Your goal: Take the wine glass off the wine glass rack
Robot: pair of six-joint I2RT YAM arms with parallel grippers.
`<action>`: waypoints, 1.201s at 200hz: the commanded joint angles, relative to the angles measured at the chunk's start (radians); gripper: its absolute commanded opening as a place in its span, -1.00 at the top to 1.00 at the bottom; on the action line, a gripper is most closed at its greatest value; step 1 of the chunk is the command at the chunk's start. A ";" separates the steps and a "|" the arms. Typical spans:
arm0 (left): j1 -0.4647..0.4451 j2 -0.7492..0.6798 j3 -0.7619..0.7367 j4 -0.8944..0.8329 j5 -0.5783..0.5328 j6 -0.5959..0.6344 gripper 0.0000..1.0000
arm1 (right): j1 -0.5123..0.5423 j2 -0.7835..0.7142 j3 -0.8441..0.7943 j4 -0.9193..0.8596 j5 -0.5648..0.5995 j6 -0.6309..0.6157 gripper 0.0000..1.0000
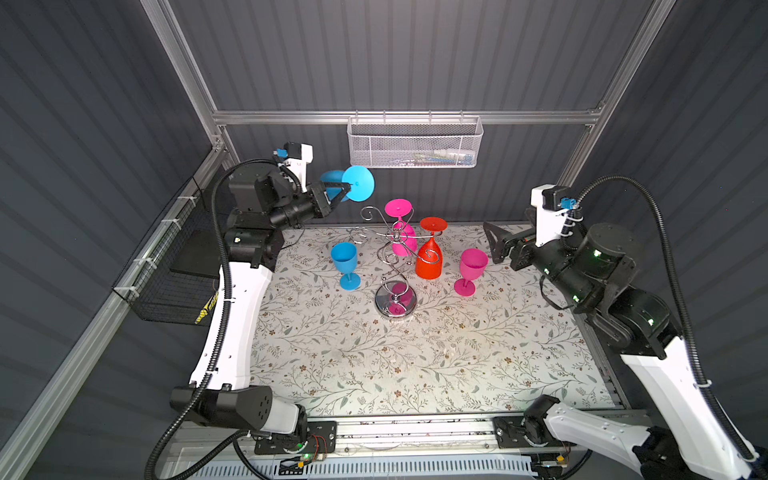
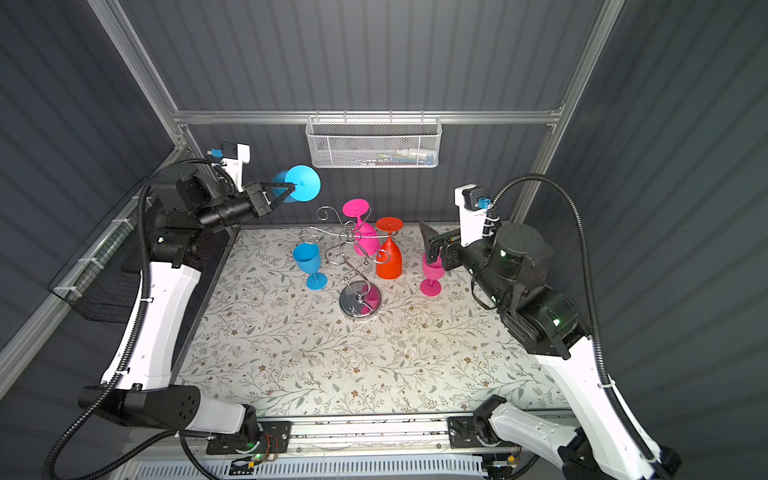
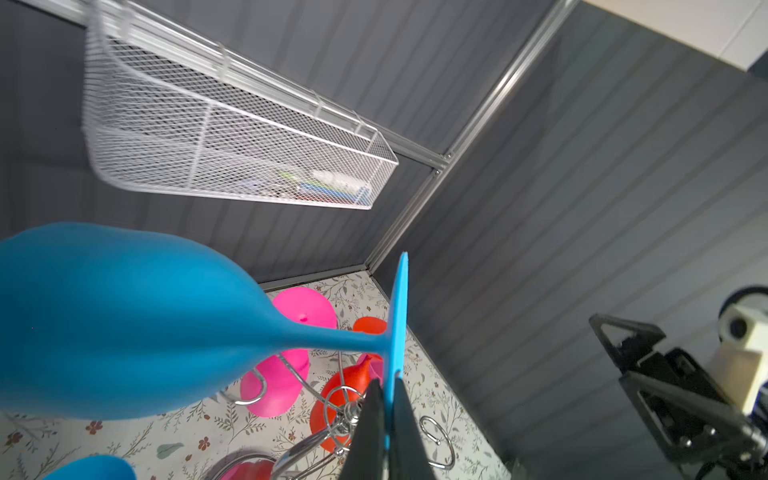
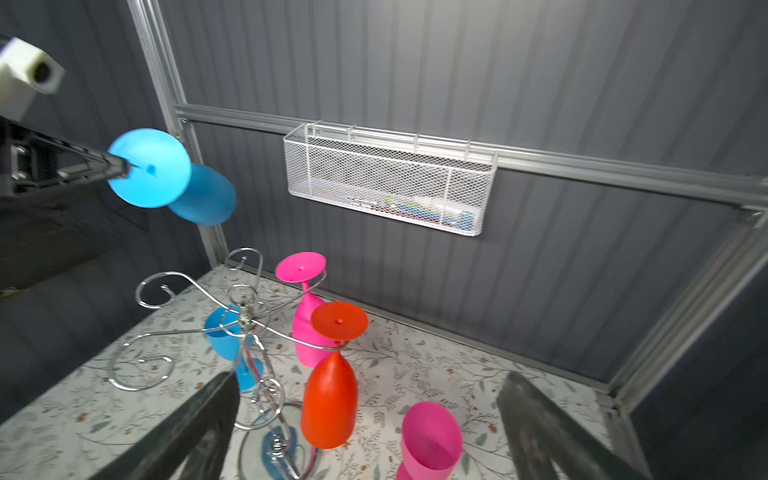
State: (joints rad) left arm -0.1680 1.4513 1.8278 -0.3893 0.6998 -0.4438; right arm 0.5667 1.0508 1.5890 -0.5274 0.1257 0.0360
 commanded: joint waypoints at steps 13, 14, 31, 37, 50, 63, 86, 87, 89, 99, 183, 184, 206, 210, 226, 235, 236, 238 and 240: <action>-0.086 -0.029 -0.024 0.048 -0.061 0.201 1.00 | -0.065 0.062 0.095 -0.119 -0.312 0.218 -0.92; -0.089 -0.029 -0.025 0.049 -0.064 0.206 1.00 | -0.066 0.062 0.097 -0.119 -0.318 0.220 -0.91; -0.165 -0.042 -0.057 0.065 -0.107 0.301 1.00 | -0.093 0.105 0.120 -0.124 -0.410 0.265 -0.86; -0.195 -0.047 -0.072 0.072 -0.132 0.338 1.00 | -0.102 0.114 0.125 -0.122 -0.441 0.281 -0.83; -0.261 -0.057 -0.098 0.075 -0.188 0.420 1.00 | -0.118 0.130 0.137 -0.117 -0.516 0.310 -0.77; -0.335 -0.064 -0.114 0.064 -0.232 0.520 1.00 | -0.133 0.148 0.151 -0.119 -0.573 0.332 -0.71; -0.459 -0.075 -0.143 0.056 -0.340 0.692 1.00 | -0.149 0.182 0.180 -0.131 -0.648 0.359 -0.57; -0.463 -0.076 -0.144 0.056 -0.344 0.698 1.00 | -0.149 0.183 0.181 -0.132 -0.651 0.359 -0.56; -0.473 -0.077 -0.145 0.057 -0.353 0.711 1.00 | -0.149 0.185 0.183 -0.134 -0.656 0.362 -0.54; -0.511 -0.077 -0.152 0.058 -0.398 0.766 1.00 | -0.150 0.197 0.192 -0.140 -0.677 0.365 -0.46; -0.759 -0.048 -0.188 0.066 -0.634 1.160 1.00 | -0.154 0.228 0.238 -0.247 -0.687 0.356 -0.08; -0.761 -0.048 -0.189 0.066 -0.637 1.164 1.00 | -0.154 0.228 0.239 -0.249 -0.685 0.355 -0.07; -0.802 -0.053 -0.214 0.091 -0.687 1.235 1.00 | -0.156 0.222 0.244 -0.283 -0.654 0.344 -0.03; -0.809 -0.052 -0.218 0.094 -0.694 1.245 1.00 | -0.157 0.220 0.242 -0.286 -0.649 0.344 -0.02; -0.831 -0.053 -0.226 0.107 -0.718 1.276 1.00 | -0.158 0.215 0.232 -0.292 -0.641 0.343 0.05; -0.841 -0.052 -0.231 0.116 -0.726 1.287 1.00 | -0.157 0.214 0.227 -0.297 -0.641 0.343 0.09; -0.841 -0.052 -0.231 0.117 -0.727 1.288 1.00 | -0.157 0.214 0.226 -0.297 -0.641 0.343 0.10; -0.842 -0.052 -0.232 0.118 -0.729 1.291 1.00 | -0.158 0.215 0.227 -0.299 -0.641 0.343 0.11; -0.846 -0.052 -0.232 0.120 -0.731 1.293 1.00 | -0.157 0.215 0.227 -0.300 -0.641 0.343 0.11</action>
State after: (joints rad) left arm -0.9901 1.4055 1.6077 -0.3347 0.0296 0.7582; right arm 0.4133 1.2758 1.8088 -0.7929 -0.5282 0.3904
